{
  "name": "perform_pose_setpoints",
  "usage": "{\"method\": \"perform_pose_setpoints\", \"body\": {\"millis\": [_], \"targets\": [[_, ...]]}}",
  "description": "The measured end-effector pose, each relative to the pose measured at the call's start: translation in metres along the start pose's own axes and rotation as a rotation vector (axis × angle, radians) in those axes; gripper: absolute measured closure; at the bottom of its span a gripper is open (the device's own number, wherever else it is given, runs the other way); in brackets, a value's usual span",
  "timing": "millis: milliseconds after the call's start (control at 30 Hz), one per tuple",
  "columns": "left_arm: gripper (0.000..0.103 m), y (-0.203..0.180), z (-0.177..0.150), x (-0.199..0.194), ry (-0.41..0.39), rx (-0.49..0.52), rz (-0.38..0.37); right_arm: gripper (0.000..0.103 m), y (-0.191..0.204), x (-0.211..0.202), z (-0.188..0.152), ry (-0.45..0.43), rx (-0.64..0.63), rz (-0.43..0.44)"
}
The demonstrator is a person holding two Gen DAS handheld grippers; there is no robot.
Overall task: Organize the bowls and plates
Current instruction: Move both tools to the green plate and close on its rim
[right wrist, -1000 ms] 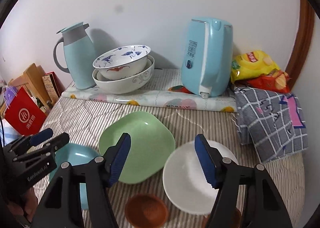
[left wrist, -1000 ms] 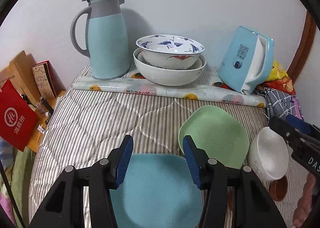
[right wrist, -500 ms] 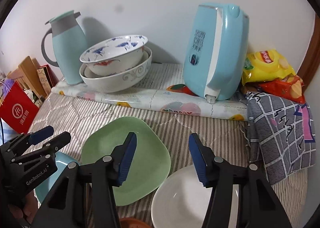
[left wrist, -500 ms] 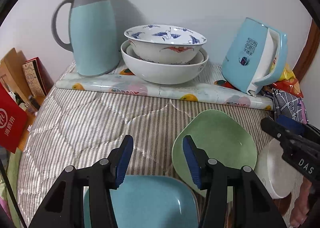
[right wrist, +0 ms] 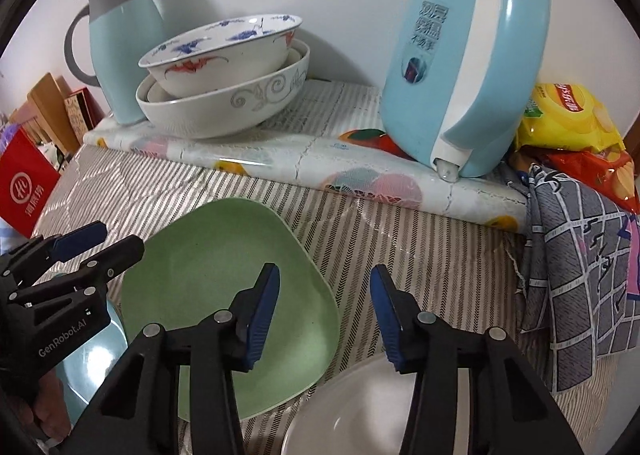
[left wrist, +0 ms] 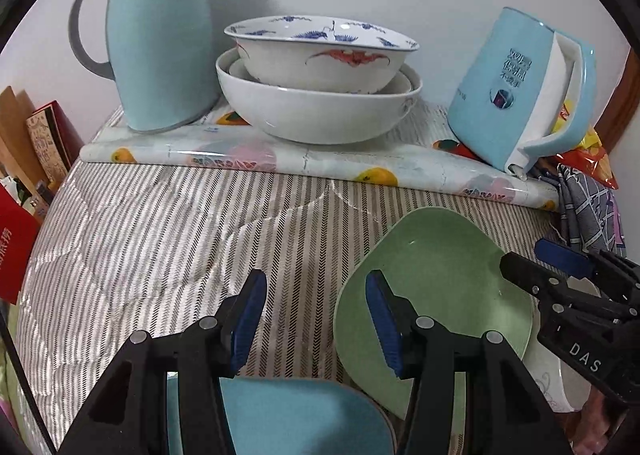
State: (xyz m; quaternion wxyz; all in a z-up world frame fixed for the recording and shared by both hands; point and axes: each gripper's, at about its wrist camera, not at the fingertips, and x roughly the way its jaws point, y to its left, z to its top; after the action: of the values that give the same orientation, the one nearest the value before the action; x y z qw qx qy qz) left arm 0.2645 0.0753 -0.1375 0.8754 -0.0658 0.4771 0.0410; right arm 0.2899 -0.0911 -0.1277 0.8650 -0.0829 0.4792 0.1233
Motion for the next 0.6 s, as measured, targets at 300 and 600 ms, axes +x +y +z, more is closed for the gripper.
{"method": "perform_pose_setpoints", "body": {"millis": [300,600], "targets": [[0.059,0.003,0.001,0.016,0.025,-0.013,-0.013,0.063,0.002,0.017,0.005,0.042,-0.015,0.001],[0.089,-0.004,-0.003,0.024,0.044,-0.004,-0.063,0.089,0.001,0.028,0.004,0.083,0.005,0.028]]}}
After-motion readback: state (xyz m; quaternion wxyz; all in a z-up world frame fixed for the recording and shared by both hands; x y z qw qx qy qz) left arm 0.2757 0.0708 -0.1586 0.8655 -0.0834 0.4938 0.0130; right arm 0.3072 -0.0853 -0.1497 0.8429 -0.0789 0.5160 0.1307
